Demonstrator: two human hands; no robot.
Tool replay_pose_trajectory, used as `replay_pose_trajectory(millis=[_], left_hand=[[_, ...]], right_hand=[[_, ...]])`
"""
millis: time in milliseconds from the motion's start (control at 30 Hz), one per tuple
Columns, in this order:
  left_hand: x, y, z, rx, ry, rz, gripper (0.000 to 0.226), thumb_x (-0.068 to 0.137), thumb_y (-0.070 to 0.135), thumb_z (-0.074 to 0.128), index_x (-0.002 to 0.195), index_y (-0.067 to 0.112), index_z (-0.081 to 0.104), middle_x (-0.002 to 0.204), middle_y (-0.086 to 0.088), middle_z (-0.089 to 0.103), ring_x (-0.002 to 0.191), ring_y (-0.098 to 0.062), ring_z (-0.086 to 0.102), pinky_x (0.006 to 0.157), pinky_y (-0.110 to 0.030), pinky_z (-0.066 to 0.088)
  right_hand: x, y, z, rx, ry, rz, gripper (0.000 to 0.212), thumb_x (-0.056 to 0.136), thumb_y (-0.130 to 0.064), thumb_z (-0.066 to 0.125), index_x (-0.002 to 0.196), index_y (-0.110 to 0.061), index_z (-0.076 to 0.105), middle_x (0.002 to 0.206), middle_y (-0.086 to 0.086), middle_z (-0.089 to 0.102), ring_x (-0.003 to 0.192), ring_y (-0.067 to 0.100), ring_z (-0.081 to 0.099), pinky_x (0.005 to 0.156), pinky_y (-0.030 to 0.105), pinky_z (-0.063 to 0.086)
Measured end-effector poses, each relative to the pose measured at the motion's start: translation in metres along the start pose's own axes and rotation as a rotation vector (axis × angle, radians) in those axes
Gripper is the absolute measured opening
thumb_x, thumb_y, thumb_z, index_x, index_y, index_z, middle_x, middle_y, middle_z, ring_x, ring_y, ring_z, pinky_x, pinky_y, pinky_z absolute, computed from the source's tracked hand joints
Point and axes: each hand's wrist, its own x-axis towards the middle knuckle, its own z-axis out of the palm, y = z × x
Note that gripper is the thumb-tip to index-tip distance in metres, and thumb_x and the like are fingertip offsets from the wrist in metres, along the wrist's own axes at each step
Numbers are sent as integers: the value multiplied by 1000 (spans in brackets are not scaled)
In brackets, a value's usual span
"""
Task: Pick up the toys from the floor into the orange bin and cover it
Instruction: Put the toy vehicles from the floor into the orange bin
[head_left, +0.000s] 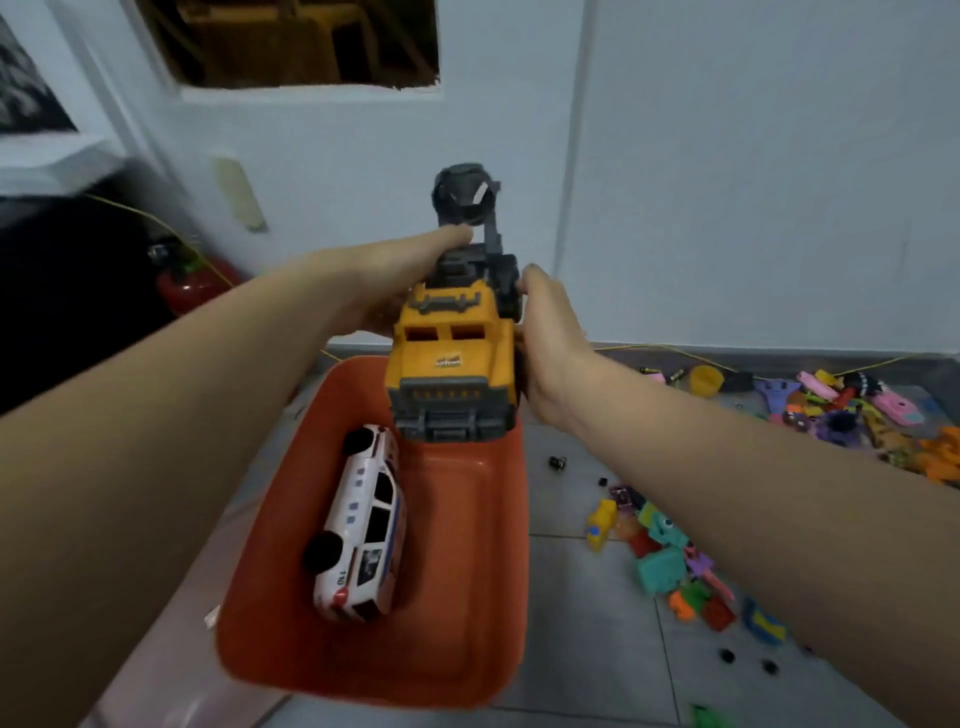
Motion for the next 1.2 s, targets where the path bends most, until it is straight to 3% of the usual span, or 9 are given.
replay_pose_trajectory(millis=[100, 267, 367, 633, 800, 900, 1000, 1067, 1200], left_hand=[[-12, -42, -17, 3, -98, -105, 56, 83, 74, 48, 92, 22, 69, 86, -4, 68, 78, -23, 62, 82, -37, 53], [-10, -100, 0, 61, -107, -179, 44, 90, 52, 56, 111, 14, 65, 97, -9, 75, 81, -24, 71, 71, -33, 58], [0, -120, 27, 124, -40, -203, 33, 92, 45, 59, 93, 11, 56, 79, -7, 65, 66, -20, 64, 55, -27, 51], [31, -172, 74, 256, -345, -372, 39, 99, 43, 33, 98, 13, 58, 91, -9, 68, 86, -25, 68, 83, -38, 52], [58, -165, 63, 162, -108, -251, 23, 94, 19, 40, 87, 8, 58, 90, -15, 62, 79, -30, 63, 67, -33, 48], [72, -136, 54, 102, 106, -64, 30, 92, 16, 37, 82, 2, 62, 79, -15, 67, 73, -34, 66, 70, -38, 54], [69, -86, 57, 129, 267, 208, 28, 85, 21, 41, 75, 7, 63, 73, -12, 68, 72, -32, 66, 73, -42, 57], [63, -47, 78, 65, 240, 346, 24, 83, 23, 43, 74, 11, 62, 69, -7, 65, 64, -27, 60, 66, -38, 53], [58, 19, 164, 10, -86, 421, 21, 91, 22, 46, 93, 6, 60, 80, -11, 68, 60, -22, 61, 57, -32, 51]], right_hand=[[-16, 32, 26, -119, -7, 14, 37, 72, -60, 43, 86, -27, 54, 83, 5, 64, 86, 29, 63, 86, 49, 53], [-20, 98, 33, -299, 22, 202, 85, 63, -84, 27, 125, -35, 57, 113, 4, 70, 108, 33, 64, 97, 55, 47], [-34, 109, 27, -375, 132, 244, 71, 88, -69, 24, 136, -23, 50, 128, 7, 62, 119, 32, 56, 106, 51, 40], [-8, 131, 19, -496, 136, 336, 62, 106, -45, 19, 146, -3, 40, 153, 15, 40, 141, 30, 37, 116, 37, 27], [3, 138, 13, -518, 87, 401, 67, 104, -50, 19, 147, -3, 39, 153, 14, 40, 141, 33, 37, 119, 44, 23], [5, 122, 6, -456, 61, 392, 65, 103, -51, 27, 135, -1, 51, 134, 23, 57, 120, 37, 58, 104, 46, 47], [5, 84, -11, -252, -4, 294, 47, 106, -36, 29, 114, 3, 54, 90, 25, 65, 67, 32, 65, 54, 32, 56], [8, 53, -42, -245, 63, 164, 31, 104, -26, 33, 98, -3, 53, 73, 18, 60, 49, 25, 55, 41, 25, 45], [10, 20, -143, -276, 331, 39, 17, 97, -17, 41, 94, -6, 53, 74, 16, 57, 49, 23, 52, 44, 23, 40]])
